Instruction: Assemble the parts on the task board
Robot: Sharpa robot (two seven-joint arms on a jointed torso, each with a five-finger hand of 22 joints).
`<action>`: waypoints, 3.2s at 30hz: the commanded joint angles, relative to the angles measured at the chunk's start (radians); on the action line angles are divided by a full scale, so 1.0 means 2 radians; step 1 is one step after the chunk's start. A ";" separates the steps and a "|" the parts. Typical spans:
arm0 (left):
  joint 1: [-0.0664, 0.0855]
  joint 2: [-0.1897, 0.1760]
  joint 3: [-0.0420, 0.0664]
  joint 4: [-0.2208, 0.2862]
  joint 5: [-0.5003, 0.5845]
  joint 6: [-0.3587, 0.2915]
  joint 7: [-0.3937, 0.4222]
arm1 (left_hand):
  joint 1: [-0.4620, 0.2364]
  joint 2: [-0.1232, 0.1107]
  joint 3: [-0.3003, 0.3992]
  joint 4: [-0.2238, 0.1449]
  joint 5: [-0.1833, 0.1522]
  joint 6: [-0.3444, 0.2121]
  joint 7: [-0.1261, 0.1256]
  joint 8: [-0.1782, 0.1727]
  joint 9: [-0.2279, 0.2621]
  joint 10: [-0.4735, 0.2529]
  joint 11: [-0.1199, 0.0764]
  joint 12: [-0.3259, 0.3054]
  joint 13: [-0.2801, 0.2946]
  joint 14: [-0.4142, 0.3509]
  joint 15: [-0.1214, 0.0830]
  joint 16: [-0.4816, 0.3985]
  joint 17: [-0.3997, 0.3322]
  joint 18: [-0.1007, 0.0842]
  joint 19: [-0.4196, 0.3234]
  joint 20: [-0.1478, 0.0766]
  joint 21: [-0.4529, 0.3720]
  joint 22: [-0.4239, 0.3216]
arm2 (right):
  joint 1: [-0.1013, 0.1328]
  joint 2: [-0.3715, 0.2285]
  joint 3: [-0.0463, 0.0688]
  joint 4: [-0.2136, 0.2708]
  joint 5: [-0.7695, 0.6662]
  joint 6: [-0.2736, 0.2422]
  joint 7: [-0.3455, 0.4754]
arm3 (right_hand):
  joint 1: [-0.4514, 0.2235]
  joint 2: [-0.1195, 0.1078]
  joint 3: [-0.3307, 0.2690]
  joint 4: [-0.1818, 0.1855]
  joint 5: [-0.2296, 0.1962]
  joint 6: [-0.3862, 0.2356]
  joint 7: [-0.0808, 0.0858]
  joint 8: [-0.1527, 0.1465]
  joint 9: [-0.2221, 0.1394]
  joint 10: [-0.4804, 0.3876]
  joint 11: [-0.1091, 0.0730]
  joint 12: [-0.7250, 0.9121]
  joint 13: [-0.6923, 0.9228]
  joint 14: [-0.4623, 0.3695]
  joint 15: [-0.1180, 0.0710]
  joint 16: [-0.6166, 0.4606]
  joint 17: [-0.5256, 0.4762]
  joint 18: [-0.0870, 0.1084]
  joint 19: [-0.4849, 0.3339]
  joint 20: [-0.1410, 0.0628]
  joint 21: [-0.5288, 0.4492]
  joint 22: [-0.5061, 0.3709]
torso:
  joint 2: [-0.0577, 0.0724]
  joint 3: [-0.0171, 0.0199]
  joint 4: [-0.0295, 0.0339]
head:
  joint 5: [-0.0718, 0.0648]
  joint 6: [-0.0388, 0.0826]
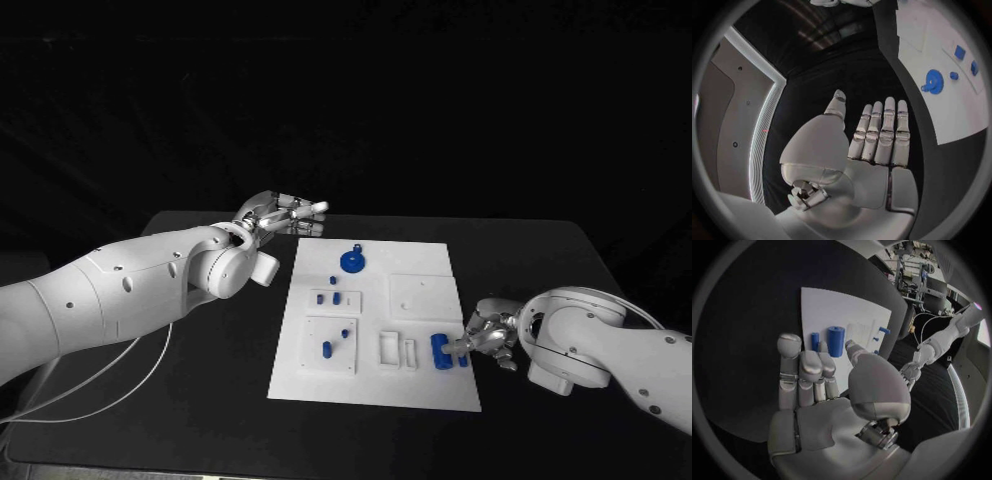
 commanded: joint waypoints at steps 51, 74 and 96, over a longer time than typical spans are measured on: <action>0.000 0.008 0.000 -0.001 0.003 0.018 -0.010 | -0.001 -0.003 0.000 0.009 -0.001 -0.007 0.001 0.001 0.000 -0.010 0.002 0.000 0.001 -0.010 0.002 -0.001 0.001 0.004 -0.006 0.004 0.001 0.000 | -0.001 0.065 -0.039 -0.043 -0.067 -0.019 -0.032 | -0.022 0.021 0.078 -0.104 0.094 -0.008 0.005 0.000 -0.040 -0.003 0.003 -0.006 -0.007 0.000 0.001 -0.003 -0.006 0.000 0.022 0.003 -0.010 0.007 | 0.001 -0.0011 0.0013 | 0.000 -0.002; 0.000 0.007 0.000 0.000 -0.031 0.039 -0.015 | 0.001 -0.004 0.004 0.007 0.000 -0.011 0.002 0.003 0.000 -0.016 0.004 0.000 0.001 -0.011 0.003 -0.001 0.001 0.004 -0.008 0.005 0.001 0.000 | -0.001 0.050 -0.038 -0.018 -0.018 -0.082 -0.021 | -0.036 0.005 0.086 -0.112 0.181 0.003 0.001 0.000 -0.040 -0.005 -0.001 -0.011 -0.011 0.000 -0.004 -0.007 -0.006 -0.001 0.023 -0.001 -0.003 0.010 | 0.001 -0.0014 0.0012 | -0.002 0.001; 0.000 0.007 0.000 -0.001 -0.031 0.037 -0.012 | 0.001 -0.004 0.004 0.007 0.000 -0.011 0.002 0.003 0.000 -0.017 0.004 0.000 0.001 -0.011 0.003 -0.001 0.001 0.004 -0.008 0.005 0.001 0.000 | 0.002 0.041 -0.022 0.009 0.040 -0.108 -0.020 | -0.032 0.002 0.078 -0.107 0.197 0.008 -0.001 0.000 -0.039 -0.003 -0.002 -0.009 -0.009 0.000 -0.005 -0.007 -0.004 -0.002 0.023 -0.002 0.006 0.014 | 0.001 -0.0017 0.0021 | -0.003 0.001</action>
